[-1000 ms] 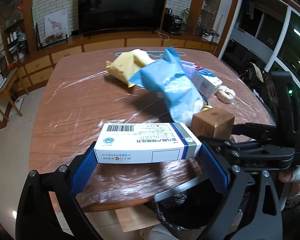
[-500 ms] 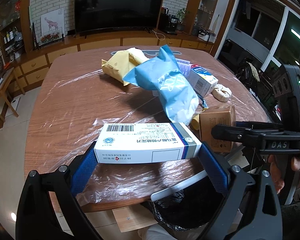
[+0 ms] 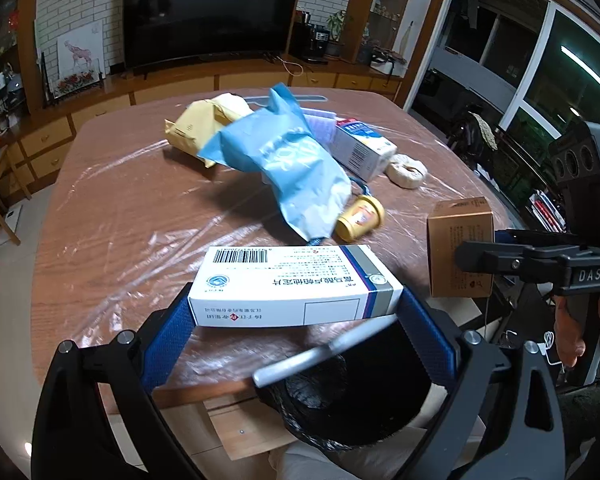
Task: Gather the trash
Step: 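Carry both boxes over the trash bin and open both tools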
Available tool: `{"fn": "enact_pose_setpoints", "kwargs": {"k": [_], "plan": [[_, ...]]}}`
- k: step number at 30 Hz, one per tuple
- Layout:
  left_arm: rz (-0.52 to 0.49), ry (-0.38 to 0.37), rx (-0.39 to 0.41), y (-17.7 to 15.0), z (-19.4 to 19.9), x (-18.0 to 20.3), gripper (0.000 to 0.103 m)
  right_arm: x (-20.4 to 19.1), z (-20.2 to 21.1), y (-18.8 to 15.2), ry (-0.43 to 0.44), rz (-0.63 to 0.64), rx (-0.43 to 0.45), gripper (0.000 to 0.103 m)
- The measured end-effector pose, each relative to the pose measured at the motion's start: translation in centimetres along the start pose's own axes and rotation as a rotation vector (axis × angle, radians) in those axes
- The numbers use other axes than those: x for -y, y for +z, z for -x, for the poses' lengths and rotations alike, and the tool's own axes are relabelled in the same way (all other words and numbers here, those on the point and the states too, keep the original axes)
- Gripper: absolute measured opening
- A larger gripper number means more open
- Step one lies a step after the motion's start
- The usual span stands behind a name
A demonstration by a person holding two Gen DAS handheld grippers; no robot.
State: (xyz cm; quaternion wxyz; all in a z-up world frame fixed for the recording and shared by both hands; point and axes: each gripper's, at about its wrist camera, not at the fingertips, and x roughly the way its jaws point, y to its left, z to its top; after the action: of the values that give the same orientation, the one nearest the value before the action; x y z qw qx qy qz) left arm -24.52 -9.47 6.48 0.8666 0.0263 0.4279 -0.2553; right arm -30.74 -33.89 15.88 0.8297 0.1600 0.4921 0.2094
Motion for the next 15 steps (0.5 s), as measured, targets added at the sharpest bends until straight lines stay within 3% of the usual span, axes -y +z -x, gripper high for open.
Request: {"fn": "enact_pose_setpoints", "kwargs": {"k": [15], "plan": [[-0.101, -0.098, -0.074, -3.2, 0.9, 4.1, 0.097, -0.9, 2.0, -4.8, 0.019, 0.064, -0.068, 0.061]]}}
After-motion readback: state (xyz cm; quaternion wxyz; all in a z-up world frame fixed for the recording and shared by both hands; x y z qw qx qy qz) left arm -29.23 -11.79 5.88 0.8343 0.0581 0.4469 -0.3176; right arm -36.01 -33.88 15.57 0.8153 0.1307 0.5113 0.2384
